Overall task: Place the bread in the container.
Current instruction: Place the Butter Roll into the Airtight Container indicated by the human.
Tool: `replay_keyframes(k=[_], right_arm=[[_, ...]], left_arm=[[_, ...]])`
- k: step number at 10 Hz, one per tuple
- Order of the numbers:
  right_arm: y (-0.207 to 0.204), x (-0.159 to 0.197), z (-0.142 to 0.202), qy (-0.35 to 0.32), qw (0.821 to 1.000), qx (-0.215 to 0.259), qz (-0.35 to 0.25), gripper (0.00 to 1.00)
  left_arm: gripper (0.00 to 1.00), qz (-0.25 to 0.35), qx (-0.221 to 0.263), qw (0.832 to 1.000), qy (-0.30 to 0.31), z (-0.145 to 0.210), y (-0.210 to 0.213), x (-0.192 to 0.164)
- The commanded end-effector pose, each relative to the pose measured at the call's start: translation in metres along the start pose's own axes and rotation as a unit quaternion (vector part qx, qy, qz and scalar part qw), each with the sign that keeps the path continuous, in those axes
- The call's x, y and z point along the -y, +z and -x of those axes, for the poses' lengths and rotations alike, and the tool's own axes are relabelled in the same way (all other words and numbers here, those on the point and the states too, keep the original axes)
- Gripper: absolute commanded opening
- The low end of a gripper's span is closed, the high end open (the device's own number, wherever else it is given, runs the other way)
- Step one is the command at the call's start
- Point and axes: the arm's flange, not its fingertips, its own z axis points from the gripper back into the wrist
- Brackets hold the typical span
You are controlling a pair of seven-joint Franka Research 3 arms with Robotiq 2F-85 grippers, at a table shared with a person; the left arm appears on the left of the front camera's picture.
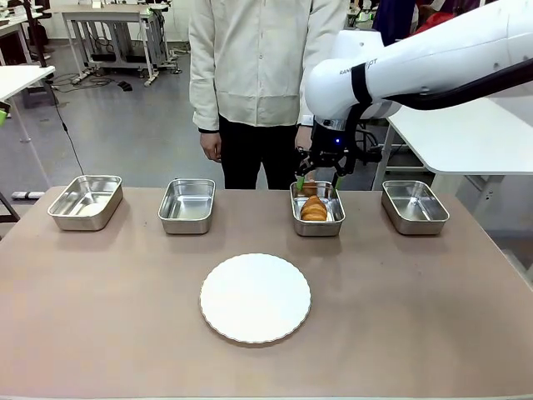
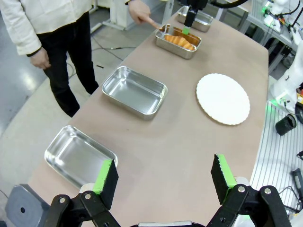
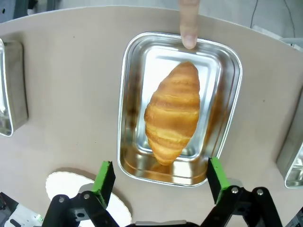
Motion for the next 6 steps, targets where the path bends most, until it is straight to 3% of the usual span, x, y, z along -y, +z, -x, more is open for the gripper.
replay_keyframes(k=[1, 6], right_arm=[[-0.002, 0.0006, 0.0001, 0.001, 1.0, 0.005, 0.0, 1.0], [-0.002, 0.0006, 0.0001, 0.001, 1.0, 0.005, 0.0, 1.0]], left_arm=[[1.0, 0.003, 0.01, 1.0, -0.008, -0.0011, 0.0012, 0.0021], [1.0, 0.003, 0.01, 1.0, -0.008, -0.0011, 0.0012, 0.0021]])
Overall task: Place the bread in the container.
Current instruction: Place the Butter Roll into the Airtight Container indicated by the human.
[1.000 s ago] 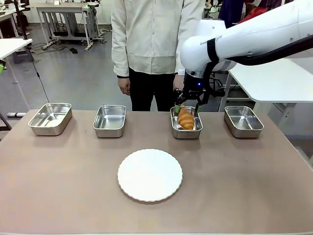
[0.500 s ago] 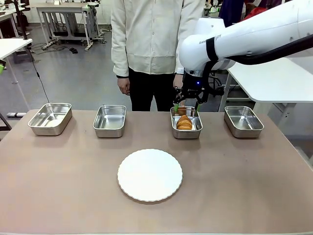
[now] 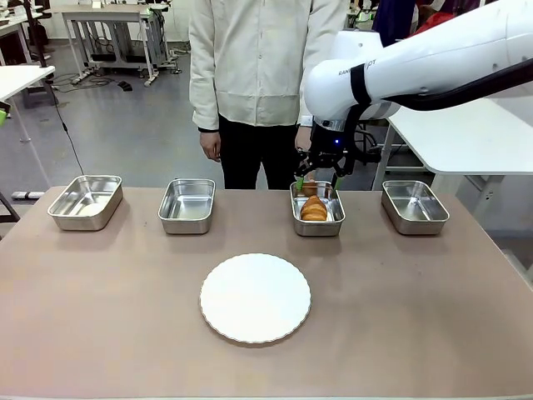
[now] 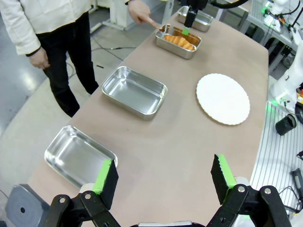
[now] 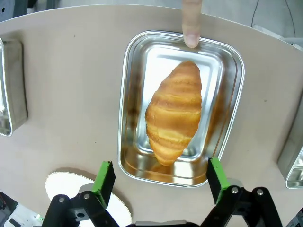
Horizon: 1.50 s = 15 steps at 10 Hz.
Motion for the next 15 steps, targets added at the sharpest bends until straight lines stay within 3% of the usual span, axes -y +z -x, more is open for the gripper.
replay_keyframes(k=[1, 3, 4, 5, 6, 10, 12, 15], right_arm=[[0.0, 0.002, 0.0, 0.0, 1.0, 0.006, 0.0, 1.0], [0.0, 0.0, 0.0, 0.0, 1.0, 0.0, 0.0, 1.0], [0.014, -0.002, 0.021, -0.003, 0.997, 0.047, 0.055, 1.0], [0.022, -0.002, 0.042, 0.015, 0.996, 0.071, 0.045, 1.0], [0.034, -0.003, 0.077, 0.027, 0.991, 0.12, 0.05, 1.0], [0.054, 0.007, 0.191, 0.059, 0.971, 0.229, 0.017, 1.0], [0.047, 0.011, 0.233, 0.069, 0.967, 0.246, 0.006, 1.0], [0.039, 0.016, 0.25, 0.071, 0.968, 0.239, -0.015, 1.0]], left_arm=[[1.0, 0.003, 0.01, 1.0, -0.008, -0.001, 0.001, 0.002], [1.0, 0.003, 0.01, 1.0, -0.008, -0.001, 0.001, 0.002], [1.0, 0.003, 0.01, 1.0, -0.008, -0.001, 0.001, 0.002], [1.0, 0.003, 0.01, 1.0, -0.008, -0.001, 0.001, 0.002], [1.0, 0.003, 0.01, 1.0, -0.008, -0.001, 0.001, 0.002], [1.0, 0.003, 0.01, 1.0, -0.008, -0.001, 0.001, 0.002], [1.0, 0.003, 0.01, 1.0, -0.008, -0.001, 0.001, 0.002], [1.0, 0.003, 0.01, 1.0, -0.008, -0.001, 0.001, 0.002]])
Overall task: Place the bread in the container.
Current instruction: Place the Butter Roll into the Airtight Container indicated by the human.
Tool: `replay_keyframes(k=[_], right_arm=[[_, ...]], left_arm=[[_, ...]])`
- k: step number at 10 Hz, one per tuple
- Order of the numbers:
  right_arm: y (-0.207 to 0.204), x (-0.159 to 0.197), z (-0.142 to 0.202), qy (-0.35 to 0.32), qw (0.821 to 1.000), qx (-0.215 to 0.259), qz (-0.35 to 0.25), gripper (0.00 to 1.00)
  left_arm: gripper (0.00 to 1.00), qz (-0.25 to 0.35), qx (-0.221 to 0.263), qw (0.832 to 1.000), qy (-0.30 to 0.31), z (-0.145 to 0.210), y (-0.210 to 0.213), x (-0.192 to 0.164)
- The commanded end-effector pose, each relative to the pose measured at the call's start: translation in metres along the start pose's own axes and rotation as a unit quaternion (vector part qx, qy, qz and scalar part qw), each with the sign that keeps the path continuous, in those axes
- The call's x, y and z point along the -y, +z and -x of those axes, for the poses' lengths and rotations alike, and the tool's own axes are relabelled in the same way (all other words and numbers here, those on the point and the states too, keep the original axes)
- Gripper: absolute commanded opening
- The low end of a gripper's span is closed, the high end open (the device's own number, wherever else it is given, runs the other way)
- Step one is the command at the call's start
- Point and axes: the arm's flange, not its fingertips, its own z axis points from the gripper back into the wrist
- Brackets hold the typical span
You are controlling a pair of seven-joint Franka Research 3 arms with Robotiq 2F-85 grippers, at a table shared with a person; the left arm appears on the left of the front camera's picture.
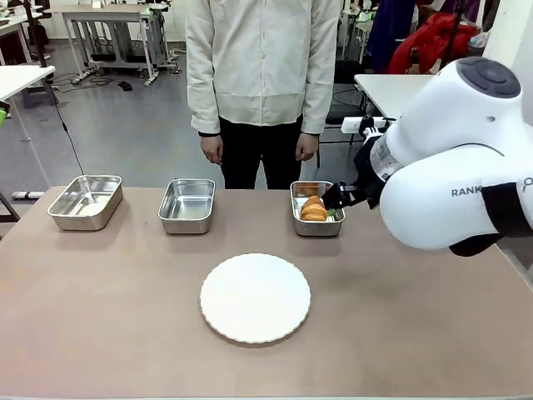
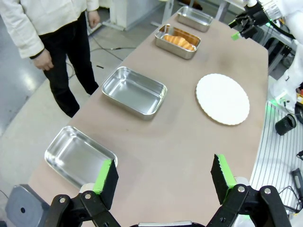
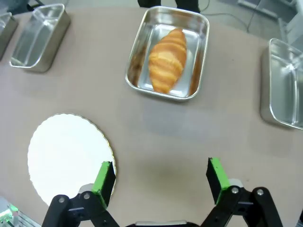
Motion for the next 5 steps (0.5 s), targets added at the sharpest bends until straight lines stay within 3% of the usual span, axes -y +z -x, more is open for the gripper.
replay_keyframes(k=[1, 2, 5], right_arm=[[-0.01, 0.015, 0.002, 0.015, 0.999, -0.044, -0.027, 1.0], [0.0, 0.0, 0.0, 0.0, 1.0, 0.0, 0.0, 1.0], [0.0, 0.0, 0.0, 0.0, 1.0, 0.0, 0.0, 1.0]], left_arm=[[1.0, 0.002, 0.01, 1.0, -0.008, -0.001, 0.001, 0.002], [1.0, 0.002, 0.01, 1.0, -0.008, -0.001, 0.001, 0.002], [1.0, 0.002, 0.01, 1.0, -0.008, -0.001, 0.001, 0.002]])
